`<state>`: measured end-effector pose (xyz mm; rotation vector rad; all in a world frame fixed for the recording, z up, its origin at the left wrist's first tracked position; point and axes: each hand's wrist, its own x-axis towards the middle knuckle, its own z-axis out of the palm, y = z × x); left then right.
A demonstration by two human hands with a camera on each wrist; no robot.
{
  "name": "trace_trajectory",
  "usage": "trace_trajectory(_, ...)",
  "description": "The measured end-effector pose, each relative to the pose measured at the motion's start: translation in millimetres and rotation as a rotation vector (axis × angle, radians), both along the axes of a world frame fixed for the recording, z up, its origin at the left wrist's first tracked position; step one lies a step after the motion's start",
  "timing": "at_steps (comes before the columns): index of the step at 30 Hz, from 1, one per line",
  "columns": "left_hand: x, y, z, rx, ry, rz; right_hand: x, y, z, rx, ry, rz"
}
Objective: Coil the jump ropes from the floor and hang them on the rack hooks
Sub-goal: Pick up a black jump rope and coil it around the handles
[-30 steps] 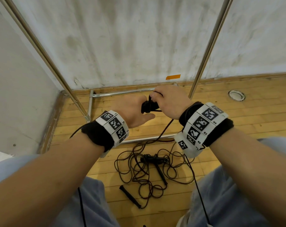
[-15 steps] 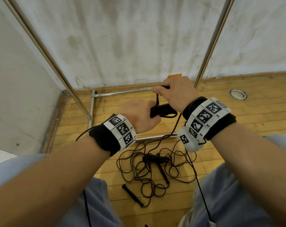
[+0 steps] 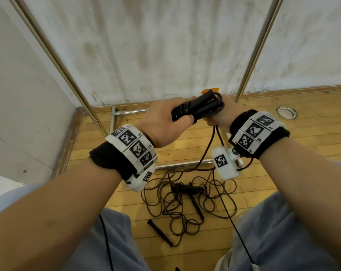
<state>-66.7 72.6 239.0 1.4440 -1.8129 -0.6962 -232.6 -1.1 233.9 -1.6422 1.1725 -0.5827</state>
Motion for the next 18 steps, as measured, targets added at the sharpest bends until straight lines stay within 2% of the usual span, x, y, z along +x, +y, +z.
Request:
trace_trajectory(3, 3.4, -6.7, 5.1, 0.01, 0.125, 0.118, 8.1, 6.9, -8.5, 0.035, -0.272, -0.031)
trace_trajectory(5, 7.4, -10.8, 7.9, 0.011, 0.161, 0.161, 14.1, 12.7, -12.9, -0.027, -0.301, -0.014)
trace_trajectory(7, 8.4, -12.7, 9.0, 0.034, 0.23, 0.171, 17.9, 14.5, -16.4, -0.153, -0.223, -0.039)
trace_trajectory(10, 8.4, -14.1, 10.9, 0.056, 0.333, 0.216, 21.8, 18.2, -16.2, -0.403, -0.016, -0.028)
trace_trajectory(12, 7.6, -14.2, 12.9, 0.067, 0.364, 0.215, 22.3, 20.9, -14.0, -0.484, 0.092, -0.012)
trace_trajectory(16, 0.6, -12.0, 15.4, 0.041, 0.279, 0.163, 22.9, 19.6, -10.9, -0.426, 0.26, 0.028)
trace_trajectory(18, -2.2, -13.1, 17.9, 0.01, 0.265, 0.18, 28.2, 21.6, -10.0, -0.239, 0.115, 0.067)
